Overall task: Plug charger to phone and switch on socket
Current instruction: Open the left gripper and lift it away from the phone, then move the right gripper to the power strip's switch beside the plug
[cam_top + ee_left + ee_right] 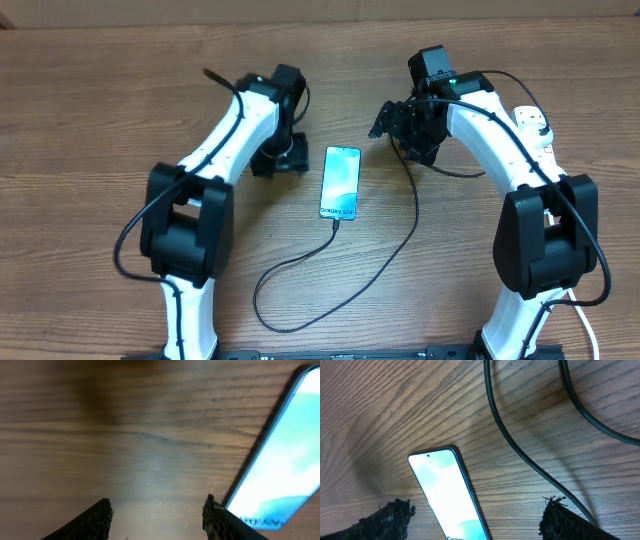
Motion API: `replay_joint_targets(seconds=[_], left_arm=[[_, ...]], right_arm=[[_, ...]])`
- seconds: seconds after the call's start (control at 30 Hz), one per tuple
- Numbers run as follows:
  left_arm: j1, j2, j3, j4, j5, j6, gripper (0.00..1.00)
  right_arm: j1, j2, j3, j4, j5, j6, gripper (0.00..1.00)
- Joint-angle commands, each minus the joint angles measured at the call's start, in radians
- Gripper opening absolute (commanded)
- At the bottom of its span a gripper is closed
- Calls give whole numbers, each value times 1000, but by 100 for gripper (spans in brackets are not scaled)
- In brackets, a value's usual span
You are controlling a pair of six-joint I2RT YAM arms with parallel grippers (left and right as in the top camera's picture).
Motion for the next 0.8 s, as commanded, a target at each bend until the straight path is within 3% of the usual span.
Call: replay_joint_targets(seconds=[0.0,0.17,0.2,0.23,0.43,0.77], left_arm=[[0,-150,76,-42,-120,18,61],[-19,-357,82,-121,-117,18,62],[-22,-391,82,-138,-117,18,67],[-23,-422,82,-151,-117,18,100],[-23,-516,82,-171,-117,18,99],[-23,-512,82,-159,-117,18,100]], right_arm=[[1,-29,13,6,16,-8,86],[1,-29,13,10,16,-8,86],[1,-29,13,10,16,-8,100],[1,-29,13,11,16,-8,100],[1,-29,13,24,16,-8,100],[1,-29,13,24,11,-9,100]])
